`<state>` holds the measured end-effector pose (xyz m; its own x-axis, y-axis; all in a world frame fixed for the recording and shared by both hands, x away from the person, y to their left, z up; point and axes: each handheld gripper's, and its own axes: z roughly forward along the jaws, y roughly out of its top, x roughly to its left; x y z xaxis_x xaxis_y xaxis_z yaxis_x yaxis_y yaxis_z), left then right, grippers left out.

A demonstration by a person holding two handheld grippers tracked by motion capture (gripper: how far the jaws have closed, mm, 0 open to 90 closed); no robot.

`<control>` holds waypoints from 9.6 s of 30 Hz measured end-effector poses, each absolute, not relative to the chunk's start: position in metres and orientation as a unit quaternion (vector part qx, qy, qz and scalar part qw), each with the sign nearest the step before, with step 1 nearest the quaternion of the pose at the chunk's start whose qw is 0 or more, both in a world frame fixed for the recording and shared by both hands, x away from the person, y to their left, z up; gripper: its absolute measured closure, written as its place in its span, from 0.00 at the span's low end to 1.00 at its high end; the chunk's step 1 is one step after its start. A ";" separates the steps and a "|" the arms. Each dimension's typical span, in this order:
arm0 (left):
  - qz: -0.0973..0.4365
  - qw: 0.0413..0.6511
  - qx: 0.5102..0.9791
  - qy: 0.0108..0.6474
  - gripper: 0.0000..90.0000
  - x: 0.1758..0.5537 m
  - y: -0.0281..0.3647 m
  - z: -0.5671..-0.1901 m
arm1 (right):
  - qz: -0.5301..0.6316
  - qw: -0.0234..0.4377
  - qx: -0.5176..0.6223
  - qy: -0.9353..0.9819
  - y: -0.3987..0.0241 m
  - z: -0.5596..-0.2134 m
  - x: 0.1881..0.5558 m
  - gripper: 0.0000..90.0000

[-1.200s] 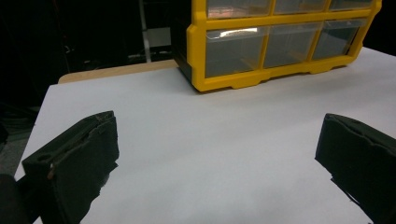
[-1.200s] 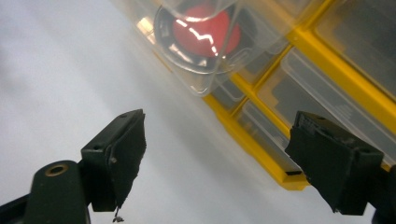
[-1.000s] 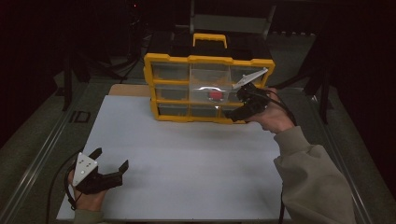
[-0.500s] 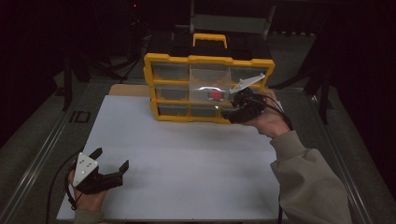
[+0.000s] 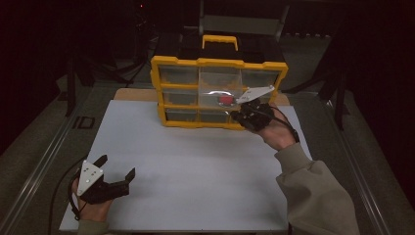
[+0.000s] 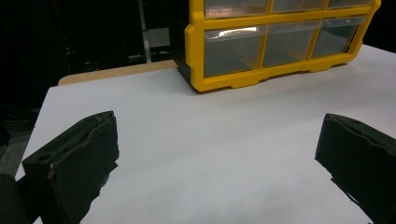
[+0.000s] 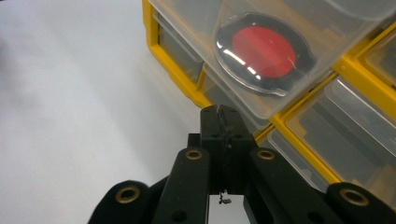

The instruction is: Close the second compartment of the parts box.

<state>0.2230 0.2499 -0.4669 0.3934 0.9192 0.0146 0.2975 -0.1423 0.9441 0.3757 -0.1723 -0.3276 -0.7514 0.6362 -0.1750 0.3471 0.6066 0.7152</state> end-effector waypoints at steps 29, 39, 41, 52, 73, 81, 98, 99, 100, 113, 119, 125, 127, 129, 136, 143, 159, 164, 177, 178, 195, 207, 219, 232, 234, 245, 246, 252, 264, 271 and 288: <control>0.325 0.481 0.683 0.444 0.00 0.224 0.249 -0.467 | 0.340 0.233 0.278 0.868 -0.144 -0.340 0.390 1.00; 0.324 0.481 0.683 0.444 0.00 0.224 0.249 -0.468 | 0.345 0.237 0.282 0.863 -0.141 -0.337 0.395 1.00; 0.324 0.482 0.683 0.444 0.00 0.224 0.249 -0.468 | 0.347 0.236 0.283 0.862 -0.141 -0.337 0.395 1.00; 0.324 0.482 0.682 0.445 0.00 0.224 0.249 -0.468 | 0.352 0.239 0.297 0.855 -0.143 -0.337 0.402 1.00; 0.325 0.482 0.681 0.446 0.00 0.223 0.250 -0.467 | 0.367 0.243 0.310 0.843 -0.143 -0.337 0.412 1.00; 0.324 0.482 0.680 0.447 0.00 0.224 0.250 -0.468 | 0.372 0.247 0.316 0.837 -0.145 -0.337 0.415 1.00; 0.324 0.482 0.681 0.447 0.00 0.223 0.250 -0.467 | 0.375 0.254 0.330 0.828 -0.143 -0.334 0.424 1.00; 0.324 0.482 0.681 0.447 0.00 0.223 0.250 -0.467 | 0.378 0.253 0.333 0.826 -0.143 -0.334 0.425 1.00; 0.324 0.482 0.681 0.447 0.00 0.223 0.250 -0.467 | 0.378 0.254 0.333 0.826 -0.143 -0.334 0.425 1.00; 0.324 0.481 0.681 0.447 0.00 0.223 0.249 -0.468 | 0.382 0.259 0.344 0.818 -0.141 -0.336 0.431 1.00; 0.323 0.482 0.682 0.446 0.00 0.224 0.249 -0.468 | 0.381 0.263 0.350 0.815 -0.141 -0.336 0.435 1.00; 0.323 0.481 0.682 0.445 0.00 0.224 0.249 -0.468 | 0.378 0.269 0.352 0.813 -0.139 -0.337 0.438 1.00; 0.323 0.480 0.683 0.445 0.00 0.224 0.249 -0.468 | 0.377 0.270 0.353 0.813 -0.138 -0.337 0.439 1.00; 0.322 0.480 0.683 0.446 0.00 0.224 0.249 -0.468 | 0.377 0.270 0.354 0.813 -0.138 -0.336 0.440 1.00; 0.322 0.481 0.682 0.447 0.00 0.224 0.249 -0.468 | 0.374 0.275 0.362 0.809 -0.136 -0.336 0.446 1.00; 0.322 0.481 0.682 0.447 0.00 0.224 0.249 -0.468 | 0.374 0.278 0.368 0.805 -0.135 -0.337 0.451 1.00; 0.323 0.481 0.681 0.447 0.00 0.224 0.250 -0.468 | 0.374 0.294 0.373 0.797 -0.130 -0.339 0.458 1.00; 0.323 0.481 0.681 0.448 0.00 0.224 0.250 -0.468 | 0.380 0.293 0.374 0.794 -0.131 -0.340 0.458 1.00; 0.324 0.480 0.681 0.448 0.00 0.223 0.251 -0.468 | 0.383 0.279 0.352 0.807 -0.129 -0.337 0.446 0.96; 0.324 0.479 0.681 0.449 0.00 0.223 0.251 -0.468 | 0.382 0.279 0.349 0.809 -0.129 -0.338 0.445 0.95; 0.324 0.480 0.680 0.449 0.00 0.222 0.250 -0.468 | 0.378 0.245 0.325 0.831 -0.136 -0.341 0.410 0.60; 0.324 0.481 0.680 0.449 0.00 0.222 0.250 -0.468 | 0.376 0.228 0.324 0.838 -0.148 -0.361 0.377 0.29; 0.324 0.482 0.678 0.450 0.00 0.220 0.251 -0.468 | 0.378 0.227 0.308 0.843 -0.155 -0.386 0.347 0.13; 0.324 0.479 0.681 0.449 0.00 0.220 0.248 -0.469 | 0.380 0.239 0.334 0.829 -0.186 -0.426 0.309 0.12; 0.324 0.478 0.681 0.449 0.00 0.220 0.248 -0.469 | 0.380 0.237 0.332 0.830 -0.189 -0.431 0.307 0.12; 0.325 0.476 0.682 0.450 0.00 0.220 0.248 -0.470 | 0.391 0.269 0.341 0.811 -0.217 -0.458 0.285 0.15; 0.325 0.476 0.682 0.450 0.00 0.220 0.248 -0.470 | 0.392 0.268 0.343 0.810 -0.220 -0.459 0.284 0.15; 0.325 0.475 0.684 0.448 0.00 0.221 0.248 -0.470 | 0.418 0.272 0.363 0.787 -0.236 -0.464 0.274 0.13; 0.321 0.484 0.681 0.446 0.00 0.220 0.249 -0.469 | 0.452 0.296 0.400 0.740 -0.267 -0.480 0.252 0.11; 0.319 0.486 0.683 0.443 0.00 0.220 0.248 -0.469 | 0.469 0.285 0.408 0.729 -0.277 -0.487 0.237 0.11; 0.306 0.475 0.696 0.443 0.00 0.228 0.241 -0.474 | 0.491 0.289 0.416 0.709 -0.286 -0.492 0.241 0.11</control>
